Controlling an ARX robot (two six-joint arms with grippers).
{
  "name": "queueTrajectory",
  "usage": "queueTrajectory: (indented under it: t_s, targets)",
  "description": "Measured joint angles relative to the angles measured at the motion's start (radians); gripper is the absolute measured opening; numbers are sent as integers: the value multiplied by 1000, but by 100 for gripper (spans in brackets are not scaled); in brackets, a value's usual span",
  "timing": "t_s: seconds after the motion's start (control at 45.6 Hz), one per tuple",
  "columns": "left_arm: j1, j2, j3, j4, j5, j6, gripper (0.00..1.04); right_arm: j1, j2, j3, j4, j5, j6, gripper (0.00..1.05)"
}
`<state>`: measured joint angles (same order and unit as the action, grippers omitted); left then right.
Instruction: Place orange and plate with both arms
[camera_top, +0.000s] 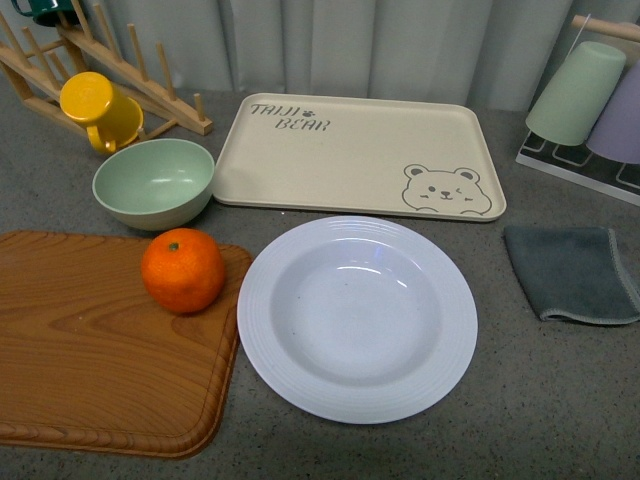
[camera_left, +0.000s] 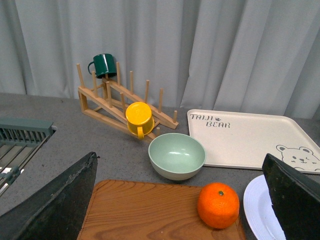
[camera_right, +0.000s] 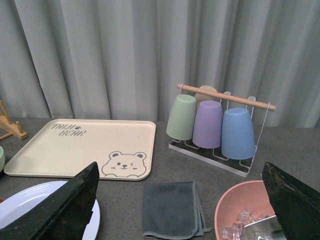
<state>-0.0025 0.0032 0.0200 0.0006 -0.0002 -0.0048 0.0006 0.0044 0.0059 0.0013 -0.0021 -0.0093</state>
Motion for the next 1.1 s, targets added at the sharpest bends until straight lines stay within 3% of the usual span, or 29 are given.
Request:
queueTrajectory:
  t_s: [1.097]
  targets:
    - [0,0,0,0,0,0,98,0,0,0,0,0,0,96]
